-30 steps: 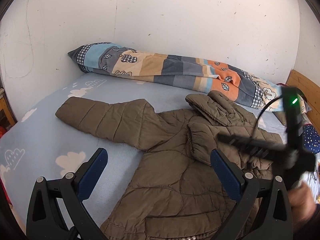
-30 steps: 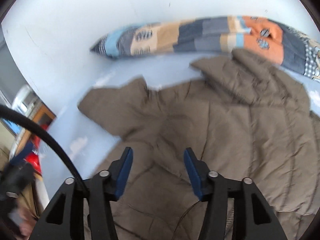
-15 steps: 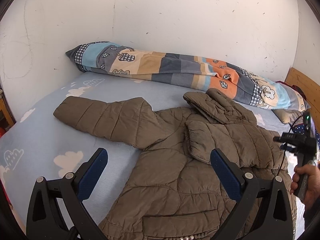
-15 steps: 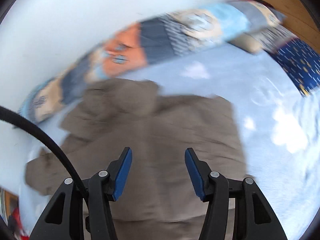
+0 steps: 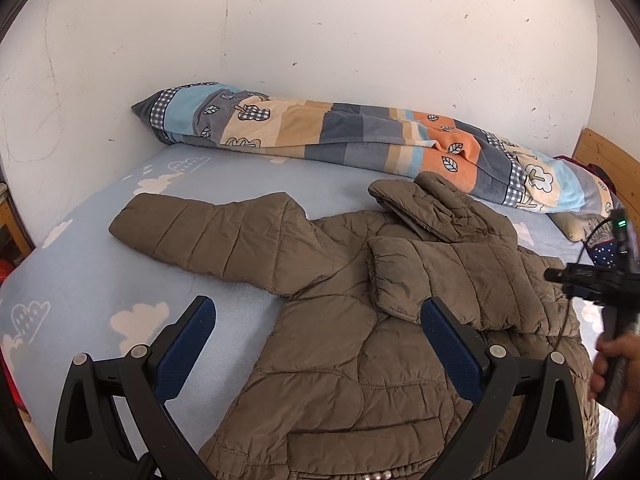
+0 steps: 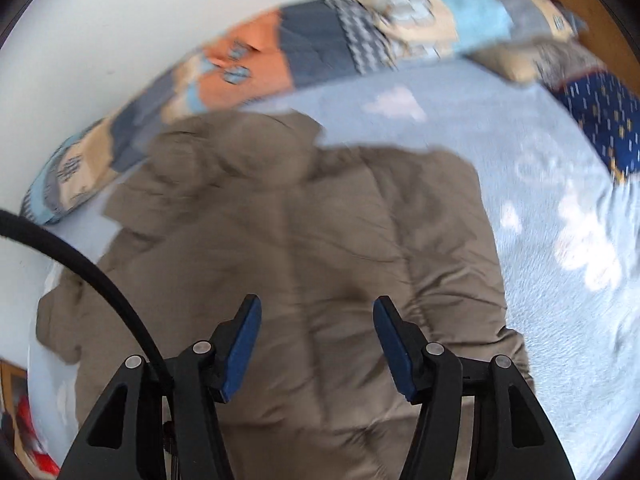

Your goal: Fold large clothes

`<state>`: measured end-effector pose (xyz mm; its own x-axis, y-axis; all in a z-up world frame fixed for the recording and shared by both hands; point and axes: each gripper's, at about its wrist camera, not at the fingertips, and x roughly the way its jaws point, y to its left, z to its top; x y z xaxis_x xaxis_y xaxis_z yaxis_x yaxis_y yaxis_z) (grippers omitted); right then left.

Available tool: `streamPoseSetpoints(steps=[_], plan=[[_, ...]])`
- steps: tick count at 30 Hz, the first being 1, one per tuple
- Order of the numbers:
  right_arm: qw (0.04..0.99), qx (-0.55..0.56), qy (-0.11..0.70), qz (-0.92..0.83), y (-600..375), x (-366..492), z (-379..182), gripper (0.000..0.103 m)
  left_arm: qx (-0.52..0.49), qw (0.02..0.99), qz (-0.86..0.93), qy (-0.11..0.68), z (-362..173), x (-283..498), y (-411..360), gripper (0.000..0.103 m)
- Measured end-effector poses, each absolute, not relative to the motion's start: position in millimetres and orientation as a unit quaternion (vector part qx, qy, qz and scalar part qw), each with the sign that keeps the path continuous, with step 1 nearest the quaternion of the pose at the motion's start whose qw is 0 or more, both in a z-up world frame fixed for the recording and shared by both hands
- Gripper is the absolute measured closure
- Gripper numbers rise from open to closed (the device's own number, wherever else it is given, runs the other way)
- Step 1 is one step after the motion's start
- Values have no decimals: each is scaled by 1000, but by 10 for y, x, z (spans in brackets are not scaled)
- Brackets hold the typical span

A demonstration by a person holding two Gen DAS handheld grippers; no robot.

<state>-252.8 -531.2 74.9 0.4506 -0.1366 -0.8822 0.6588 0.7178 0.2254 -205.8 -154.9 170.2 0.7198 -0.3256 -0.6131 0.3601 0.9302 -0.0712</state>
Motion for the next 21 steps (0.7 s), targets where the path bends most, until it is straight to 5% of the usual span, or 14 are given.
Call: streamPoseSetpoints(steps=[17,19,21], plan=[[848,265,428,-162,-4443,-3037,1424,34,86,867,-303,385,1454,-1755,-2220,1],[844,264,431,-182,-4636,-3072,1340,41,88,858,-310,400,1320,-1691,-2354,1],[832,261,447,-201,-4822,-3082,1189,58,97,845,-316,419,1167,-1622,-2501,1]])
